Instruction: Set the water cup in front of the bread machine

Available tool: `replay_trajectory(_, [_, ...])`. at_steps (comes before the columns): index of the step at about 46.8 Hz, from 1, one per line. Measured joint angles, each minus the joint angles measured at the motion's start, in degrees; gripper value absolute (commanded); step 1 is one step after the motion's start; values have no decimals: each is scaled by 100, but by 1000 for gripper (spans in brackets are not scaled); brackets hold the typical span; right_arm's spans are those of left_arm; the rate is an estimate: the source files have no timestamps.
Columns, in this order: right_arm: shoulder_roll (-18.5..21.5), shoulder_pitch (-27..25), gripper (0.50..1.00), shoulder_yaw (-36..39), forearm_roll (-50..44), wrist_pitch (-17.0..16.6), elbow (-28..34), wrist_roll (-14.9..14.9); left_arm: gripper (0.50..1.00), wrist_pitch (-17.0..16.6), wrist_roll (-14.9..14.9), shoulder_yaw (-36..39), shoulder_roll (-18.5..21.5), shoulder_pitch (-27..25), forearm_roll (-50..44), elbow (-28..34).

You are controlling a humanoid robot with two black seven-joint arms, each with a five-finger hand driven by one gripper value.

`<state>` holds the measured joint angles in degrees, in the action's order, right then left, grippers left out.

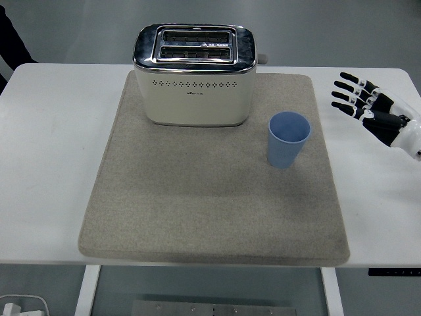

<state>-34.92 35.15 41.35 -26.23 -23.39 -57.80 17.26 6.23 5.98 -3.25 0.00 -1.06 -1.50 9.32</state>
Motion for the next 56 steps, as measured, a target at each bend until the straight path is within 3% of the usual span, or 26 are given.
replay_trajectory(11, [80, -145, 928, 16, -1160, 364, -51, 363, 1000, 0, 0, 0, 0, 1, -1, 2])
replay_trajectory(37, [66, -662, 926, 2, -1318, 850, -780, 514, 1000, 0, 0, 4, 0, -9, -1, 28])
replay_trajectory(56, [308, -763, 928, -31, -1385, 1020, -897, 515, 1000, 1, -1, 0, 0, -10, -1, 75])
